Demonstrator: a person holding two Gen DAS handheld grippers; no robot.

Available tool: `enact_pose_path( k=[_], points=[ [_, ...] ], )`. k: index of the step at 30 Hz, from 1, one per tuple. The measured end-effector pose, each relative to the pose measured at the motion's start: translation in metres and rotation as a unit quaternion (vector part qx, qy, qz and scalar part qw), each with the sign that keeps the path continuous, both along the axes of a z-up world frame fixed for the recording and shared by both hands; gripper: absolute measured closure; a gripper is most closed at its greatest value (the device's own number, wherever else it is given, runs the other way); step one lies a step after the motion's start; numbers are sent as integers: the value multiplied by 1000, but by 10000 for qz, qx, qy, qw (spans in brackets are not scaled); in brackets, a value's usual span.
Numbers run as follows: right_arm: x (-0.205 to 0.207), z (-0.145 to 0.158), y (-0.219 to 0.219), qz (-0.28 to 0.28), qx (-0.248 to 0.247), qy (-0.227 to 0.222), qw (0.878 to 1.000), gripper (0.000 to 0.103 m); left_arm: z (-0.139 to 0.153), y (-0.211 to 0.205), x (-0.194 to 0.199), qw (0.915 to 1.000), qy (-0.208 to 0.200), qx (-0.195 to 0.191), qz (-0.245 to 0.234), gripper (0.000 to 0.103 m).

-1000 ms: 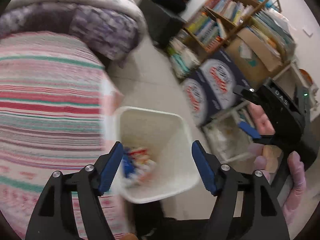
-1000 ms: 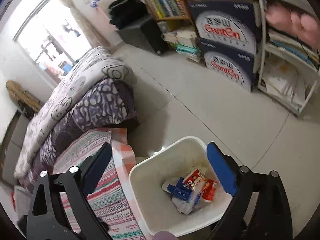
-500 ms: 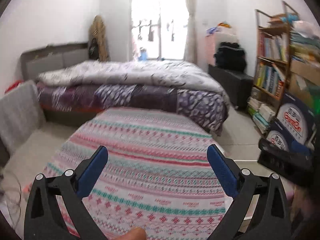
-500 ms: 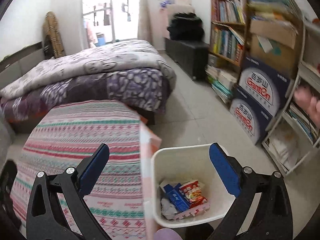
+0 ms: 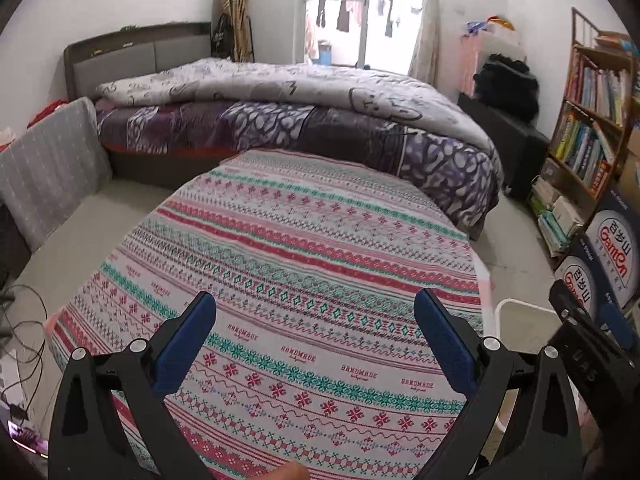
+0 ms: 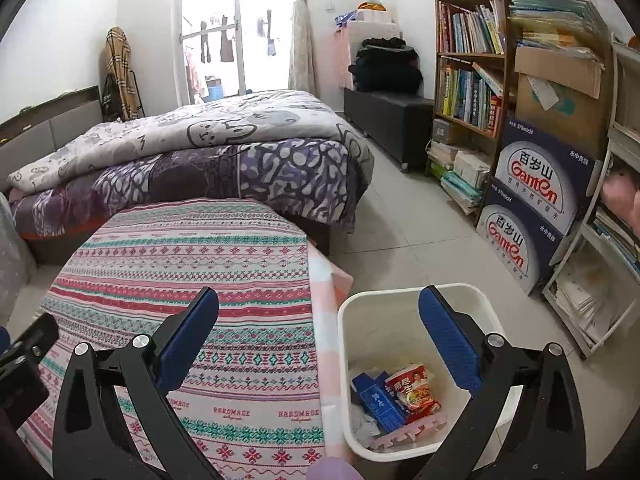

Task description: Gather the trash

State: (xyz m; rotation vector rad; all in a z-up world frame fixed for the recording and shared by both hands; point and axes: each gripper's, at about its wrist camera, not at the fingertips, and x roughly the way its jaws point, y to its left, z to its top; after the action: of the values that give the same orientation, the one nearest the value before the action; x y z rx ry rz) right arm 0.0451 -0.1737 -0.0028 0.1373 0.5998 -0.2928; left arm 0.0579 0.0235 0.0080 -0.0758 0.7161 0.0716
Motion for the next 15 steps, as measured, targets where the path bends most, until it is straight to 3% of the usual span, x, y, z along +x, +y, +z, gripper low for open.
enact_pose_path(
  k=[15],
  points=[
    [0, -5, 2, 133, 90, 96, 9998, 7, -6, -3, 2, 9999, 96, 128, 55, 7]
  ],
)
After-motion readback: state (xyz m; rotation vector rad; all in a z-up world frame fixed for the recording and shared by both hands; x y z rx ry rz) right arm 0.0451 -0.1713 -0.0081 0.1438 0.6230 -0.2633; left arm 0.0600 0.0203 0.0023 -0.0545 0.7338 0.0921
